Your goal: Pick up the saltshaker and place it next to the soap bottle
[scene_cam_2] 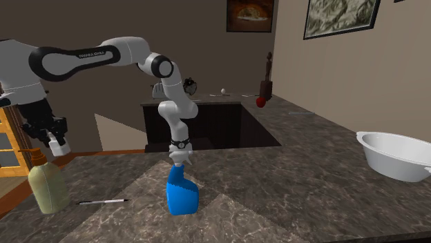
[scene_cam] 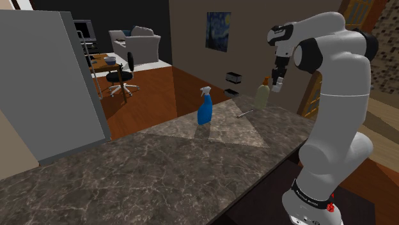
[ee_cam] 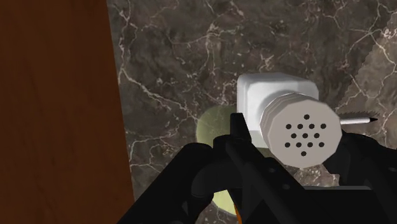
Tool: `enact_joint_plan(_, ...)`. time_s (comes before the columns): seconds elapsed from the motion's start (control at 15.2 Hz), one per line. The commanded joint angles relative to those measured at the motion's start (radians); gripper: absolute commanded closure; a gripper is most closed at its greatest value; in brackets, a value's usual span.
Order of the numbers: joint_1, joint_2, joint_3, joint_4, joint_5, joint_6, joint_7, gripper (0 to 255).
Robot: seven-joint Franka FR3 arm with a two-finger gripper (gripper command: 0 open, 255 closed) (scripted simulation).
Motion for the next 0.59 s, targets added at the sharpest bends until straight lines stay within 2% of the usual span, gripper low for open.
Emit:
enact_joint_plan(0.0,0.003,0.002,0.001,-0.024,0.001,0.026,-0.001,255)
enact_joint_plan(0.53,0.009,0.012,0.006,-0.120,0.009,0.129,-0.009,255)
